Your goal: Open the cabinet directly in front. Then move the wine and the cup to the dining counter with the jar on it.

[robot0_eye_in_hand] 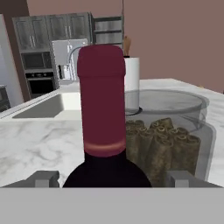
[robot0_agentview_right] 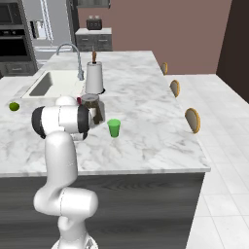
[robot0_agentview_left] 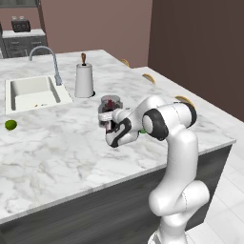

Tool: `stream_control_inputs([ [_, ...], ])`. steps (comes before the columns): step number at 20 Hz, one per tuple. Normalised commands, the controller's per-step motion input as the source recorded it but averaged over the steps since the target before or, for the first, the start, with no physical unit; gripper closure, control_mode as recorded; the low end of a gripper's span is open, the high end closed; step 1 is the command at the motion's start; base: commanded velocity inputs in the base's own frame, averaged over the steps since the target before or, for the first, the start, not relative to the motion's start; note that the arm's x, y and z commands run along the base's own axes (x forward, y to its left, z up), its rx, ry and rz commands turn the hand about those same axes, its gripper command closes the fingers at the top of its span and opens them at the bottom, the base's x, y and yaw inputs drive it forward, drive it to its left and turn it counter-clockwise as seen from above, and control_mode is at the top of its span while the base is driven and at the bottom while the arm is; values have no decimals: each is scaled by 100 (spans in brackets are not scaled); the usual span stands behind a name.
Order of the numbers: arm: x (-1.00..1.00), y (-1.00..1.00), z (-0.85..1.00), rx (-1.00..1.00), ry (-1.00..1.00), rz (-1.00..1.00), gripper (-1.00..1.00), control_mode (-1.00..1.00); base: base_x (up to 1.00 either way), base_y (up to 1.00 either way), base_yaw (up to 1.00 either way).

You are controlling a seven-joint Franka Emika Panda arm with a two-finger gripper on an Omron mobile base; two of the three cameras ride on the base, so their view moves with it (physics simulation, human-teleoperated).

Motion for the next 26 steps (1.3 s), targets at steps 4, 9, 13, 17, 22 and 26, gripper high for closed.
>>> stream_control_inputs([
  [4, -2, 0, 1, 0, 0, 0, -100, -100, 0, 0, 0],
  [9, -14, 0, 49, 0, 0, 0, -100, -100, 0, 0, 0],
  [13, -40, 0, 88, 0, 0, -1, -100, -100, 0, 0, 0],
  [17, -49, -7, 88, 0, 3, -2, -100, -100, 0, 0, 0],
  [22, -72, -38, 98, 0, 7, -7, -100, -100, 0, 0, 0],
  [26, -100, -90, 76, 0, 7, -8, -100, -100, 0, 0, 0],
])
